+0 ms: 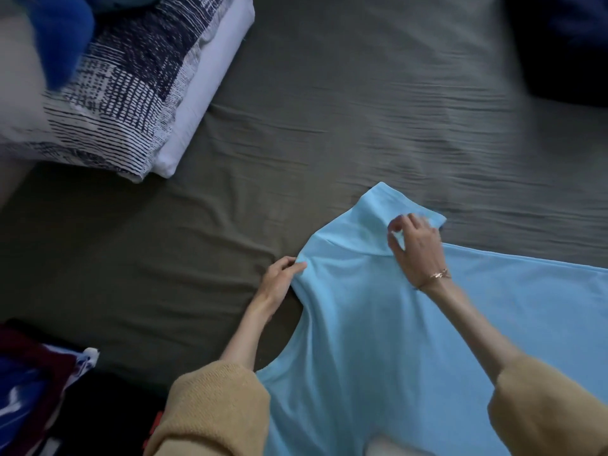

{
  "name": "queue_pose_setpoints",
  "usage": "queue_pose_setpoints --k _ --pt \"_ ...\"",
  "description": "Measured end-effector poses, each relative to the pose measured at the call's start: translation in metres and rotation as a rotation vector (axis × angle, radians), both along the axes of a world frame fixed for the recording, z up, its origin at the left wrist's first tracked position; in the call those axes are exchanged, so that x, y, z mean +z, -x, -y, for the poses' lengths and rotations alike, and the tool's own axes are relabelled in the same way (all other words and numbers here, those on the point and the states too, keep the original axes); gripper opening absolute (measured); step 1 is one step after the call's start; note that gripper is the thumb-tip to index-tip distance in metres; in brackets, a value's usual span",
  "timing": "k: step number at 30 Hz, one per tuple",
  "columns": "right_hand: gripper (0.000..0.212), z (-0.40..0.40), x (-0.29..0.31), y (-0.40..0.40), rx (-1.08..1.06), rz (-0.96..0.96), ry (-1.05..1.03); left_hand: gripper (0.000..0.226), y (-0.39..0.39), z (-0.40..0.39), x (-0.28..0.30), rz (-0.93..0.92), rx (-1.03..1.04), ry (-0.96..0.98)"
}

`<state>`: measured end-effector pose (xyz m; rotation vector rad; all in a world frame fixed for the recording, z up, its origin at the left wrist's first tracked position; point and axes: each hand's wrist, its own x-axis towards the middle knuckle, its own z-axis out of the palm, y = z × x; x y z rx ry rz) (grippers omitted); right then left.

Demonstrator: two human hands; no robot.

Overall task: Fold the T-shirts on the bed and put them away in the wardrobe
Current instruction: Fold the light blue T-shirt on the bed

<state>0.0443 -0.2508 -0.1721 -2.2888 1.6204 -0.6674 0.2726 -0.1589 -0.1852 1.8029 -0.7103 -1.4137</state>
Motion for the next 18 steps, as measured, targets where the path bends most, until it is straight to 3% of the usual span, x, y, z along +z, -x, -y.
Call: queue_pose_setpoints --k 2,4,6,11,18 --pt "0.006 -0.036 0.008 -0.022 0.254 0.084 -0.184 0.012 -0.007 0.001 -0.001 0.034 -0.128 -0.017" --pt "0.004 -0.071 0.013 -0.048 0.469 0.025 -0.402 0.01 -0.012 0.005 -0.001 0.071 -0.223 -0.014" --pt "0.018 -0.099 0.012 -0.073 0.635 -0.084 -0.522 0.012 -0.014 0.011 -0.001 0.083 -0.268 -0.025" --pt "0.035 -0.137 -0.001 -0.104 0.824 -0.326 -0.395 0.028 -0.017 0.015 0.006 0.0 -0.316 -0.082" --pt "0.016 -0.147 -0.001 -0.121 0.908 -0.334 -0.413 0.026 -0.044 0.02 0.002 -0.043 -0.42 -0.126"
